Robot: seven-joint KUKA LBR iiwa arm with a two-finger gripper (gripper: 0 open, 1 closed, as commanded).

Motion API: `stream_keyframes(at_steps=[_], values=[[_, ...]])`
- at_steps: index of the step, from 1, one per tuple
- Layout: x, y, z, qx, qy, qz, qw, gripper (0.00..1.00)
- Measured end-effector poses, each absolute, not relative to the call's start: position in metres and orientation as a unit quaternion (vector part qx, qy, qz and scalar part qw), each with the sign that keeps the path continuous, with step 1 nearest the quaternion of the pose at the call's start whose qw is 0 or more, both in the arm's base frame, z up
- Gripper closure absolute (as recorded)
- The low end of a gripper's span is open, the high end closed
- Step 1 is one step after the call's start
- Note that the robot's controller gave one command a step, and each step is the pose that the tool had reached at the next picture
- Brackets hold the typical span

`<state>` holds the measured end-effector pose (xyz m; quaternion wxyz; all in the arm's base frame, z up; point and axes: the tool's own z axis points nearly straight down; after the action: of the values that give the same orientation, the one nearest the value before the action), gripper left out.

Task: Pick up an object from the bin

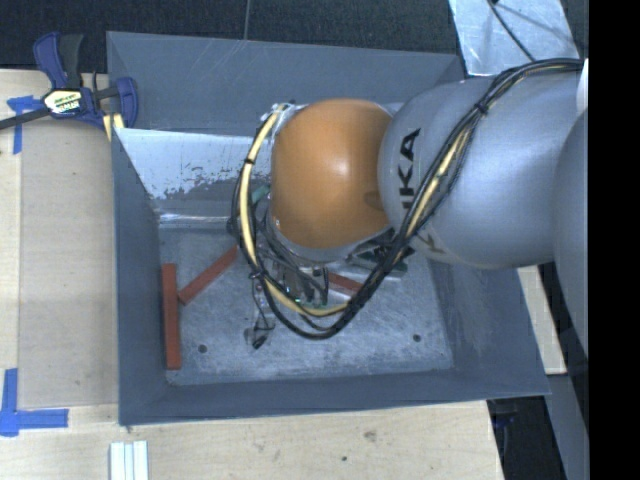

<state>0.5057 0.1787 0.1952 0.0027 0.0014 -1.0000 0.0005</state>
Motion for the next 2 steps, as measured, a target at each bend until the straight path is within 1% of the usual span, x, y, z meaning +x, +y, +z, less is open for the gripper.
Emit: stream_keyframes(at_steps=[1,2], values=[[0.5876,0.1717,0.0657,-0.053,-0.999,0.000,0.000,0.00],[0.5888,0.1722,0.0706,-0.054,-0.999,-0.001,-0.002,1.00]])
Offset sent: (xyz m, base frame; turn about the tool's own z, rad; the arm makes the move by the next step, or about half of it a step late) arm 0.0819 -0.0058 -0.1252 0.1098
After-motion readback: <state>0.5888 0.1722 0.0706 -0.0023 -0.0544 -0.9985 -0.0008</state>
